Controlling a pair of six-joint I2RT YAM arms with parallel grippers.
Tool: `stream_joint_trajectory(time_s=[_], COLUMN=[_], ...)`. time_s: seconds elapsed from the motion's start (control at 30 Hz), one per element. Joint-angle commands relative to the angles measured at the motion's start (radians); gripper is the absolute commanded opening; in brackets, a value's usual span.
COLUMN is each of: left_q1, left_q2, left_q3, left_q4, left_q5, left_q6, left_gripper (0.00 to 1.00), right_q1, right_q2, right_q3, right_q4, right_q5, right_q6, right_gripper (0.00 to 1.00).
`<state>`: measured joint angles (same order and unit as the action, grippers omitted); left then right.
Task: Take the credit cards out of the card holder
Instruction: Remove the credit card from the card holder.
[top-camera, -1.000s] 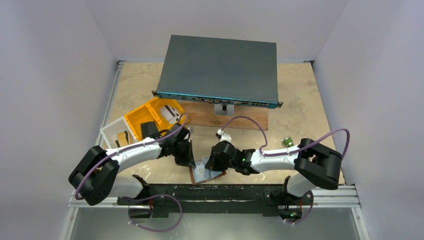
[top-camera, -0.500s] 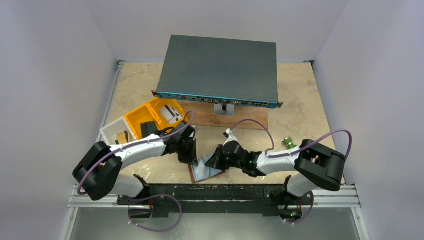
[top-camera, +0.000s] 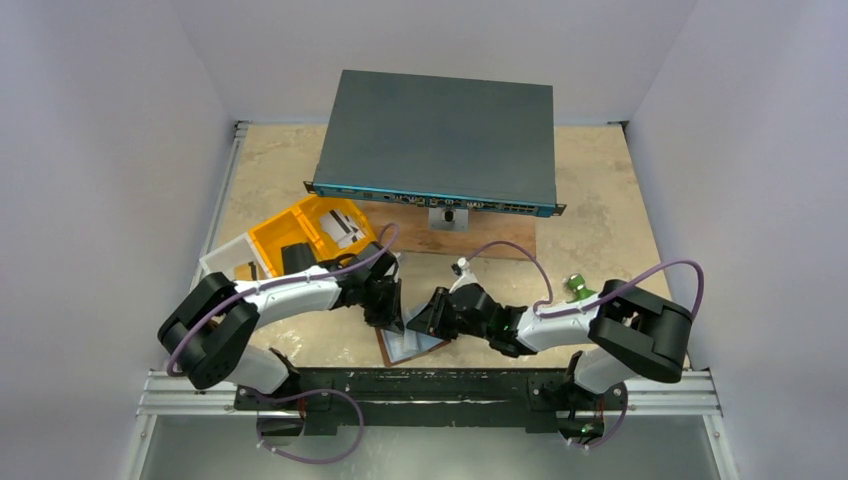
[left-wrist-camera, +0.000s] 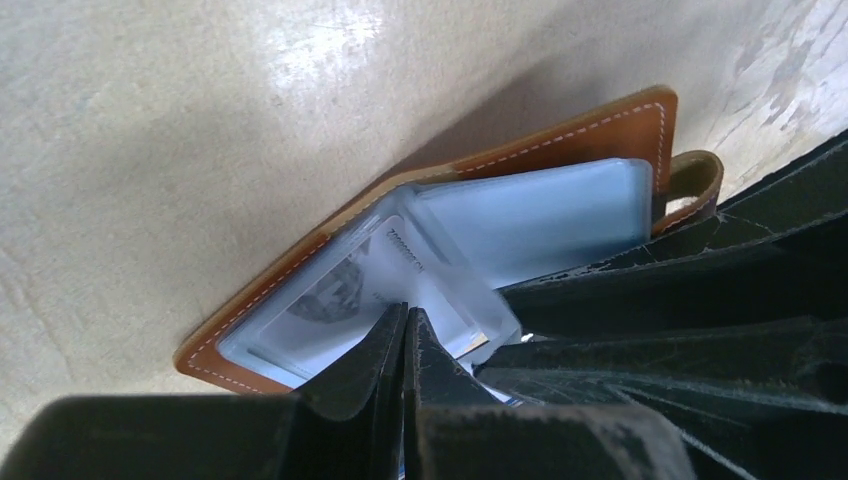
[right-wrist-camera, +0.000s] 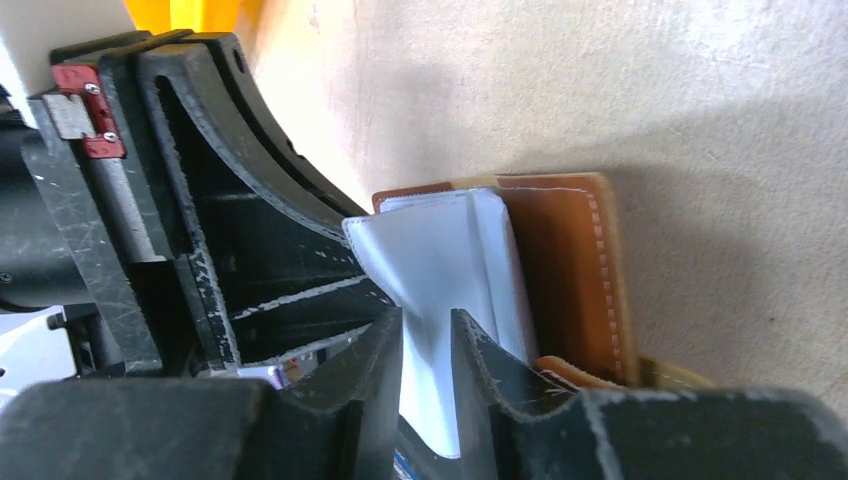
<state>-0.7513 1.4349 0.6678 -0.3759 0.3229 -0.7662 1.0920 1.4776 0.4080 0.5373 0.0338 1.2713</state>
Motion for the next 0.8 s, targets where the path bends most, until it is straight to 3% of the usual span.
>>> stream_joint_trajectory(time_s=[0.0,0.1,0.43,0.77], left_q1=[-0.015,-0.016,-0.069,-0.105], left_q2=[0.008,0.009,0.043,0.227], left_q3=[0.029,0.035,0.123,0.205], left_q4=[0.048,0.05,0.032,0.142], left_q5=[0.036,0.042,0.038,0.069], left_q6=[0.001,-0.001,-0.007,-0.068], left_gripper=[0.0,0.0,0.02,0.03], right_q1=[-0.004,-0.004,-0.004,-0.004], right_q2=[-0.054,-0.096,-0.284,-0.416], right_q3=[0.071,0.111,0.093,0.057], right_q4=[-0.037,-0.132,-0.358,-0.516], right_q5=[0.022,0.067,0.177,0.241], right_q6=[-0.049,-0.087,-0.105,-0.172], right_gripper=[0.3,0.38,0.4,0.39])
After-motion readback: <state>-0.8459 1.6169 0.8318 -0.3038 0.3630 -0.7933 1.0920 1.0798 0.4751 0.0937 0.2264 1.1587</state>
